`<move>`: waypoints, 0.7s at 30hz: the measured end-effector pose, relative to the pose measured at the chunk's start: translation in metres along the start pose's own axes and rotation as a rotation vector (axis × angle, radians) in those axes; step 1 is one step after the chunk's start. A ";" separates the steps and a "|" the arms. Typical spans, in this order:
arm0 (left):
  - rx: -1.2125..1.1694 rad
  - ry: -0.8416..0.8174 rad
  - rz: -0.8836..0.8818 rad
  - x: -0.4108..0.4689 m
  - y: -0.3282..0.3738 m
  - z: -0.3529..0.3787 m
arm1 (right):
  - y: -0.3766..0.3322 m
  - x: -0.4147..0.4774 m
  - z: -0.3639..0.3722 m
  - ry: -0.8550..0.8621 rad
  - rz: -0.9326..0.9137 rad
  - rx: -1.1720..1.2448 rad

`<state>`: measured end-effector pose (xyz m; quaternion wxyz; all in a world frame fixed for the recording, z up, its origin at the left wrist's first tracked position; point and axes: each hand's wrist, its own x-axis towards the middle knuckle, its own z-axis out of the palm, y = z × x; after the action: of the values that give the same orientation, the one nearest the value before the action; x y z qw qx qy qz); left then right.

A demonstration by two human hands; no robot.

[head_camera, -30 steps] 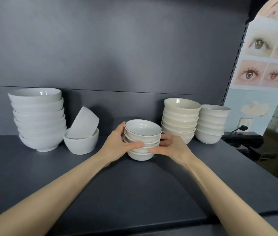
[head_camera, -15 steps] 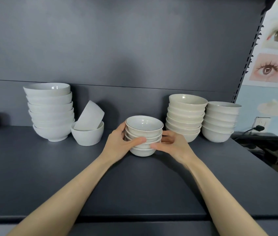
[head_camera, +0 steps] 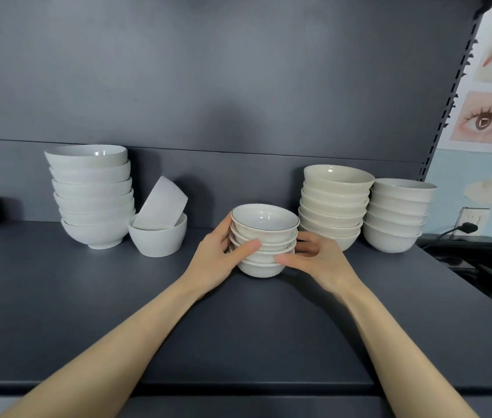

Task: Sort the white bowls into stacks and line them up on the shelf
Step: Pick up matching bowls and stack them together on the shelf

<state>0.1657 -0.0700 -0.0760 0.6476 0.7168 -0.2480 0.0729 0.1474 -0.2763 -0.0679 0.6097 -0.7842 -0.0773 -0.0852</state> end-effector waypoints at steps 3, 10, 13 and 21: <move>-0.012 -0.019 0.001 0.000 -0.001 0.004 | 0.002 0.001 -0.004 0.006 0.011 -0.015; 0.007 0.016 -0.002 0.000 -0.003 0.006 | 0.005 0.003 -0.008 0.006 0.018 -0.052; 0.024 0.038 0.009 -0.001 -0.004 0.006 | 0.005 0.003 -0.008 0.009 0.024 -0.077; 0.142 0.056 -0.010 -0.004 0.006 0.005 | 0.001 -0.005 -0.006 0.030 0.052 -0.153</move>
<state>0.1580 -0.0743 -0.0733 0.6022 0.7598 -0.2204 0.1071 0.1428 -0.2825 -0.0682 0.5509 -0.8290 -0.0410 -0.0868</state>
